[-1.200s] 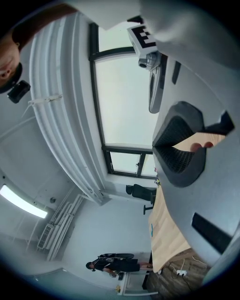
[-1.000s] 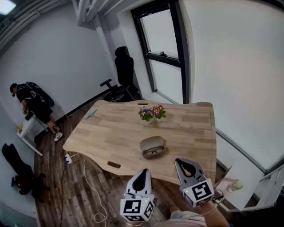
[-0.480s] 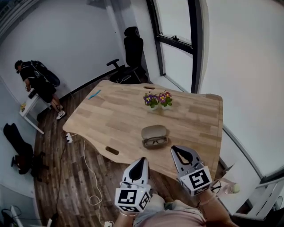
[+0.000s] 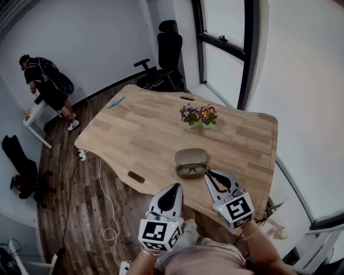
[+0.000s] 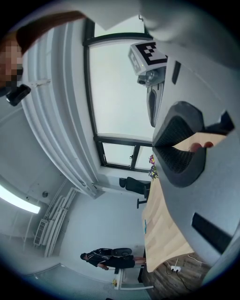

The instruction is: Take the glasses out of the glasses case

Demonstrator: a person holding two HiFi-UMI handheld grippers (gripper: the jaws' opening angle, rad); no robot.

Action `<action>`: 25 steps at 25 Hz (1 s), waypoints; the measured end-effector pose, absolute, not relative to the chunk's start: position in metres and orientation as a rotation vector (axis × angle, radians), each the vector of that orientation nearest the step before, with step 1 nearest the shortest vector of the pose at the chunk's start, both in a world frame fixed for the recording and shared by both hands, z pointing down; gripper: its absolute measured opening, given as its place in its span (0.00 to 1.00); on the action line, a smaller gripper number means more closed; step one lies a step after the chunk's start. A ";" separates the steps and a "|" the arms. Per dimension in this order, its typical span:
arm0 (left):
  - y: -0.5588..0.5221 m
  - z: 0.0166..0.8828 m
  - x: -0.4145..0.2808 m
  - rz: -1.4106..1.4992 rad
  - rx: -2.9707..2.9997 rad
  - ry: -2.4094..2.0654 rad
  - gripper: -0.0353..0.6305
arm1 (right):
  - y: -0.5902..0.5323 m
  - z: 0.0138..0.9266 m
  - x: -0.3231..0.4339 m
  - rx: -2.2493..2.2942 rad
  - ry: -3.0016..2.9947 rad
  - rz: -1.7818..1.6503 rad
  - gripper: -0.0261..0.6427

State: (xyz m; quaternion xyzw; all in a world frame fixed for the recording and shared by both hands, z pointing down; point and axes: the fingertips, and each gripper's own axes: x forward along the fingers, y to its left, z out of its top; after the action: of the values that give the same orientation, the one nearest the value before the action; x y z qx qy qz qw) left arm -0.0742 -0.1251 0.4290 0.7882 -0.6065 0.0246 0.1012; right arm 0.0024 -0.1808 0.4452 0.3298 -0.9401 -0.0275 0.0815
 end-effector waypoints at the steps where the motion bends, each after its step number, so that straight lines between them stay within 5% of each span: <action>1: -0.129 0.431 -0.074 0.079 2.333 -1.782 0.05 | -0.185 0.449 0.000 0.972 -2.801 -0.083 0.04; 25: -0.222 0.469 -0.109 0.099 2.375 -1.626 0.05 | -0.258 0.538 -0.060 0.686 -2.584 -0.138 0.07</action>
State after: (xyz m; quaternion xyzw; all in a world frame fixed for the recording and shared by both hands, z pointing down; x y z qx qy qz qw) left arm -0.1090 -0.2218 0.4693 0.8175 -0.5598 0.0341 0.1306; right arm -0.0598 -0.2579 0.5379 0.2492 -0.9393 -0.0503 0.2302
